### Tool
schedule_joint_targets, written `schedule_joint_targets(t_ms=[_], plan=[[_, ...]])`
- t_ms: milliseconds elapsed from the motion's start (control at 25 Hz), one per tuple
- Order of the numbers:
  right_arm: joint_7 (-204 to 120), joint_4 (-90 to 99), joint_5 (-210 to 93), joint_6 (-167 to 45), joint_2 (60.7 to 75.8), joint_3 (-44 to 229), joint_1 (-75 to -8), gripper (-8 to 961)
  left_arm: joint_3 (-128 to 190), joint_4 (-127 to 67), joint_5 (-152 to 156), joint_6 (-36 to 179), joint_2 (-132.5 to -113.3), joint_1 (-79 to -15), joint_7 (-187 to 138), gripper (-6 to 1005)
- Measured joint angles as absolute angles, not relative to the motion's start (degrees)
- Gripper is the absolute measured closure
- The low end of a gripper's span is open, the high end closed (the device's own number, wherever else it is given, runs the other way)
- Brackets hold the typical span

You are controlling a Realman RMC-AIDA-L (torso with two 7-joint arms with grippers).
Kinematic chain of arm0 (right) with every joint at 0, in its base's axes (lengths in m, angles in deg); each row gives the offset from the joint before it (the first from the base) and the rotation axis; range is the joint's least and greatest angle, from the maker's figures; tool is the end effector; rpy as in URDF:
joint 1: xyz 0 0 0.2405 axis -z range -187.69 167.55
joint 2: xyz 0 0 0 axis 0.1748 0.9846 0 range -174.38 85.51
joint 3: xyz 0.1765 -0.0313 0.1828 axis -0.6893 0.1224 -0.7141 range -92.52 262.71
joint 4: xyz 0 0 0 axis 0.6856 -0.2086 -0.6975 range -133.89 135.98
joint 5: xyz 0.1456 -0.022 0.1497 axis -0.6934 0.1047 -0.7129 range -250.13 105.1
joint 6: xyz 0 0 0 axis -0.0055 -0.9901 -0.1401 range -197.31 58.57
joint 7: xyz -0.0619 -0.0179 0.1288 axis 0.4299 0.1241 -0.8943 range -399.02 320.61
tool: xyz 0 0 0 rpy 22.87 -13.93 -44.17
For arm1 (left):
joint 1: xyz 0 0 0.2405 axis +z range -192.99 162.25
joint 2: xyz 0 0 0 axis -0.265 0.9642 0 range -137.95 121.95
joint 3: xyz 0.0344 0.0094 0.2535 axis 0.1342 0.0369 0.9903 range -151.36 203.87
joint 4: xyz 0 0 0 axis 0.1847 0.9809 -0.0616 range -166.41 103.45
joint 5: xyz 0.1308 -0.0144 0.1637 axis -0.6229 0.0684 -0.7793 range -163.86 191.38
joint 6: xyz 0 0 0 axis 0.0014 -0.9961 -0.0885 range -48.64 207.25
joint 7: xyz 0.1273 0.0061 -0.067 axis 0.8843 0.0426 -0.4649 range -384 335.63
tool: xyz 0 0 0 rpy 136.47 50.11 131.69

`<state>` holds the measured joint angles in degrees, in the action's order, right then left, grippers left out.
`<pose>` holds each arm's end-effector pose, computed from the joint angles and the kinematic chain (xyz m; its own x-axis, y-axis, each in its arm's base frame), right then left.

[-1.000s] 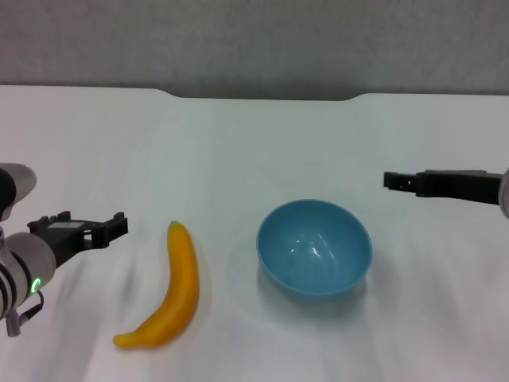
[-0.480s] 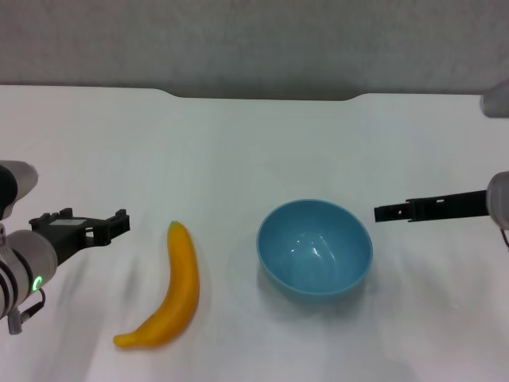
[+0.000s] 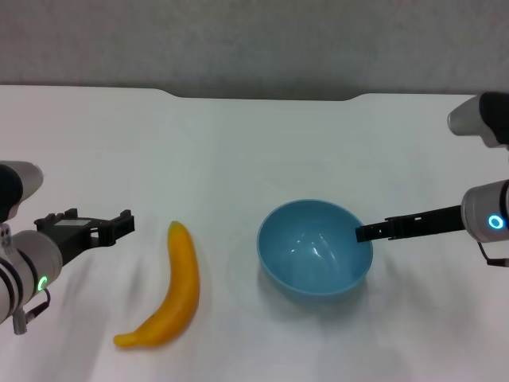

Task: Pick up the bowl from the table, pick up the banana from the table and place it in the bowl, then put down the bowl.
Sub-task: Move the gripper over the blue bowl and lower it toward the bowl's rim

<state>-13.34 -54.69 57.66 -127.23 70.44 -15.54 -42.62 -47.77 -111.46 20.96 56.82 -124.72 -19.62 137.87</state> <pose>0.2380 0.3968 -0.0133 0.4993 -0.8187 -0.2838 -0.8371 -0.3713 -0.4017 -0.2624 0.3340 -0.0123 0.6020 0.5551 0.5739 0.7432 -0.1267 -0.6570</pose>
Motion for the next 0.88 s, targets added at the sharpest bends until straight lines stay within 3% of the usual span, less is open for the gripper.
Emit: schedule_joint_targets(t_ms=[880], plan=[[-11.7, -49.0, 51.8, -115.4, 70.61, -4.2, -43.5, 153, -47.7, -110.8, 21.0, 57.0, -124.72, -19.8, 137.8, 105]])
